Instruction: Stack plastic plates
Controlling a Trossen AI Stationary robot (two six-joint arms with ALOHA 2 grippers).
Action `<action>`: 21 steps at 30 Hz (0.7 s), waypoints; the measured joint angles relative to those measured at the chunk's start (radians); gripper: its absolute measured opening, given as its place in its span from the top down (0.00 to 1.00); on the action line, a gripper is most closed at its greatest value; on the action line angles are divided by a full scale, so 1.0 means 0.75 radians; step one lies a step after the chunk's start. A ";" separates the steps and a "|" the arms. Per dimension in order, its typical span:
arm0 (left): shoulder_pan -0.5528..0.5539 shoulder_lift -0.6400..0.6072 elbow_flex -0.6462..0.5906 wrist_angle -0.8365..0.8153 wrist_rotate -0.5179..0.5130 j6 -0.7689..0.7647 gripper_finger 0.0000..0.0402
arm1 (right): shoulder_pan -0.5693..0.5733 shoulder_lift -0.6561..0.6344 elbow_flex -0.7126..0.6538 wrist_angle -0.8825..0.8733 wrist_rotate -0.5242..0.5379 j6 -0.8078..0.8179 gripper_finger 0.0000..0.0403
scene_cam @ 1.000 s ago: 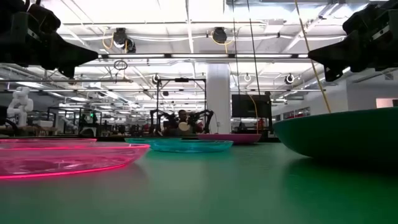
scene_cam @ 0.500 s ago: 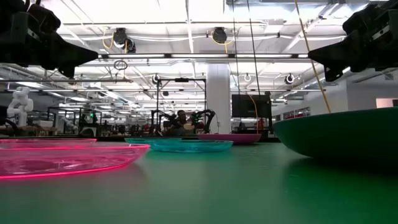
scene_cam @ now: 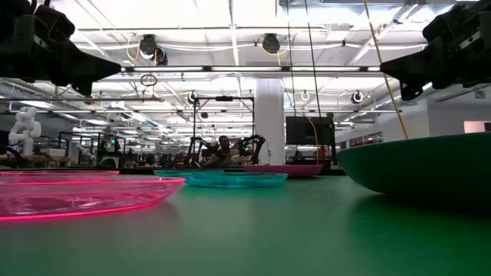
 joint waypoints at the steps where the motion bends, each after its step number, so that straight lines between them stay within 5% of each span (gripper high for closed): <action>1: 0.000 0.000 -0.001 0.000 0.000 0.000 1.00 | 0.000 0.000 0.000 0.000 0.000 0.000 0.98; 21: 0.000 0.000 -0.001 0.000 0.000 0.000 1.00 | 0.000 0.000 0.000 0.000 0.000 0.000 0.98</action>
